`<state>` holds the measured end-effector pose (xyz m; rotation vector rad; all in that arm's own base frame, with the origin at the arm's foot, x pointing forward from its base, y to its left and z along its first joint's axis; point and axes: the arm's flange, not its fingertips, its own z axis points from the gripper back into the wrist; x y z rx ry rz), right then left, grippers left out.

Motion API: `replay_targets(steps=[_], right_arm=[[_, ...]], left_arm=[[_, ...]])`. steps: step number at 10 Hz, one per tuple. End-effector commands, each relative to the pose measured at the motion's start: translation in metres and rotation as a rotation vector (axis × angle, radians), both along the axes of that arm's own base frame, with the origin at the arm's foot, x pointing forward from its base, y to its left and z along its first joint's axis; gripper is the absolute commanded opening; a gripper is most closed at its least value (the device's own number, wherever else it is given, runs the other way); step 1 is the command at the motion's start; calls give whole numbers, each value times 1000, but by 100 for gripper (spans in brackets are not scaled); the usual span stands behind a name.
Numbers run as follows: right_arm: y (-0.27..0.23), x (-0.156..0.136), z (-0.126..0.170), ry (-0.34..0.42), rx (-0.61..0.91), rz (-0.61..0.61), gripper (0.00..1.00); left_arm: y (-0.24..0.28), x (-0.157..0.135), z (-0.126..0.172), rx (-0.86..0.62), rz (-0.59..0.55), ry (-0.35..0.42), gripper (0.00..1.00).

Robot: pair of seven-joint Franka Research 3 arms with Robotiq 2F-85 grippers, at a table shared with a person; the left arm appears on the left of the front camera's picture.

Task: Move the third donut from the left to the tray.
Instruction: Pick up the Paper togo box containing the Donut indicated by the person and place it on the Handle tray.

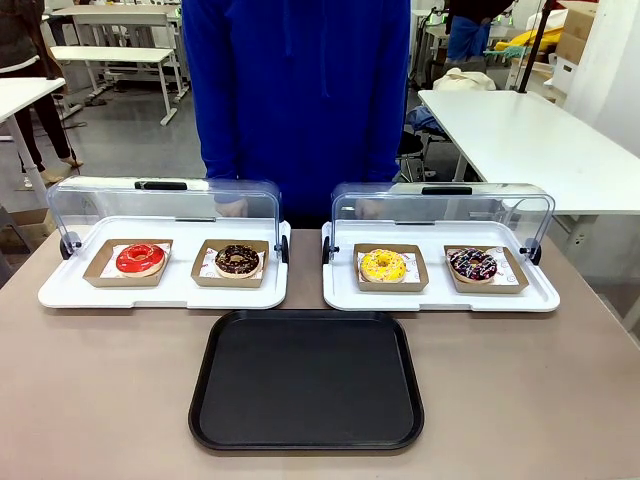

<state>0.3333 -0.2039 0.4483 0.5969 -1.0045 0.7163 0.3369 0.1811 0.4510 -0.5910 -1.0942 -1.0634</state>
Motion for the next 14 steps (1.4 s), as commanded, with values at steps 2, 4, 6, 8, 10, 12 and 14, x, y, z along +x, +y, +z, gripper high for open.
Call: replay_targets(steps=[2, 4, 6, 8, 10, 12, 14], right_arm=[[-1, 5, 1, -41, 7, 2, 100], [-1, 5, 1, -41, 7, 2, 100], [-1, 5, 1, -41, 7, 2, 100], [-1, 5, 1, -41, 7, 2, 100], [-1, 5, 1, -41, 7, 2, 100], [-1, 5, 1, -41, 7, 2, 100], [-1, 5, 1, -41, 7, 2, 100]], left_arm=[[0, 0, 0, -14, -3, -22, 100], [0, 0, 0, -14, -3, -22, 100], [0, 0, 0, -14, -3, -22, 100], [0, 0, 0, -14, -3, -22, 100], [0, 0, 0, -14, -3, -22, 100], [0, 0, 0, -14, -3, -22, 100], [0, 0, 0, -14, -3, -22, 100]])
